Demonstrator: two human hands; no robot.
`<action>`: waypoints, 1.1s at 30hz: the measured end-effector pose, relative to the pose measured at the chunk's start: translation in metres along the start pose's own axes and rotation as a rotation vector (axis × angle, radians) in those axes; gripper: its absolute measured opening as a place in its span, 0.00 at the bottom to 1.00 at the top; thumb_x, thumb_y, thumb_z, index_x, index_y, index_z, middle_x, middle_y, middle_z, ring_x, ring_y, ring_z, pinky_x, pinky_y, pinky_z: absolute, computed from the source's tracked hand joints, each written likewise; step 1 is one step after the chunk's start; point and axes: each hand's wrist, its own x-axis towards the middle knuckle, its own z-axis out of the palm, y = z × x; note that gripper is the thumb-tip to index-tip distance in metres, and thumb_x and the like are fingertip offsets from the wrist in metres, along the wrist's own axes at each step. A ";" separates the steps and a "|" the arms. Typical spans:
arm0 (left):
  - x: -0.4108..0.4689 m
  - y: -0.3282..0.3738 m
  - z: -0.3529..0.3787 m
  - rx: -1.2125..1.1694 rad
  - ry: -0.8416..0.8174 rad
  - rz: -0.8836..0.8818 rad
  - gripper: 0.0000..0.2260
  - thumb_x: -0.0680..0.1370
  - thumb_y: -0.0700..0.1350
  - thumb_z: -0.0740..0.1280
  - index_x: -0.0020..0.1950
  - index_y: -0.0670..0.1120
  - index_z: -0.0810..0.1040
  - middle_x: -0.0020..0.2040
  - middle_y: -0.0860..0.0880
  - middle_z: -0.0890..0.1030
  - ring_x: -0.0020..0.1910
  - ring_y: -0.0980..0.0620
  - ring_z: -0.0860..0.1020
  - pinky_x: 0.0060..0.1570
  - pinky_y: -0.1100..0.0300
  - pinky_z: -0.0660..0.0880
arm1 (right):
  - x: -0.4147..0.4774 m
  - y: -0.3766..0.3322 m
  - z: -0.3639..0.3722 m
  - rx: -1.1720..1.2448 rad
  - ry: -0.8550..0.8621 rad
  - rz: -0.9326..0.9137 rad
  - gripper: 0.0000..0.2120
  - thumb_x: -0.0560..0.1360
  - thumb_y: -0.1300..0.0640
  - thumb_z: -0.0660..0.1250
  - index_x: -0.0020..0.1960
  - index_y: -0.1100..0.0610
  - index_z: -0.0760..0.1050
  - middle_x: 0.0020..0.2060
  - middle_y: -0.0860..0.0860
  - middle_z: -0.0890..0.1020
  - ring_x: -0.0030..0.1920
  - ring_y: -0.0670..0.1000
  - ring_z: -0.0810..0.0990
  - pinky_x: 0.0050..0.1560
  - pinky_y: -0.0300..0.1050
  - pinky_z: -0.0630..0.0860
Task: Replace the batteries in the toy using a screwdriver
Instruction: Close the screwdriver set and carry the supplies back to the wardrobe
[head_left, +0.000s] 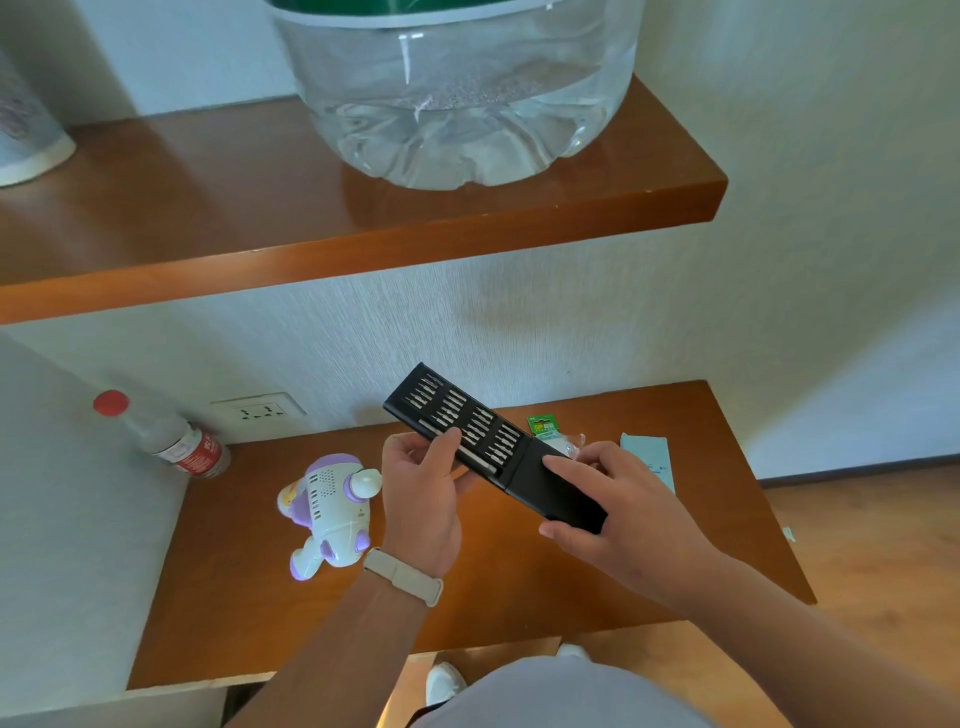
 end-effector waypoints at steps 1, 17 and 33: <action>0.000 0.001 -0.001 -0.002 0.005 -0.008 0.08 0.80 0.42 0.68 0.56 0.47 0.70 0.54 0.45 0.82 0.54 0.48 0.85 0.45 0.56 0.83 | 0.000 -0.001 0.000 -0.007 -0.004 0.002 0.33 0.73 0.31 0.63 0.75 0.38 0.60 0.67 0.42 0.68 0.62 0.45 0.67 0.60 0.42 0.76; -0.009 0.000 -0.018 0.009 -0.012 -0.016 0.08 0.80 0.40 0.69 0.56 0.46 0.71 0.52 0.46 0.82 0.54 0.48 0.85 0.45 0.53 0.83 | 0.010 -0.035 0.009 -0.063 0.018 -0.033 0.32 0.75 0.32 0.62 0.75 0.40 0.61 0.64 0.44 0.70 0.57 0.41 0.63 0.48 0.29 0.63; -0.007 0.022 -0.042 -0.084 -0.213 -0.016 0.19 0.76 0.38 0.71 0.65 0.44 0.71 0.57 0.41 0.82 0.56 0.42 0.84 0.46 0.53 0.83 | 0.012 -0.027 -0.011 -0.104 0.057 -0.147 0.29 0.75 0.37 0.66 0.74 0.43 0.67 0.67 0.45 0.73 0.64 0.49 0.69 0.61 0.50 0.74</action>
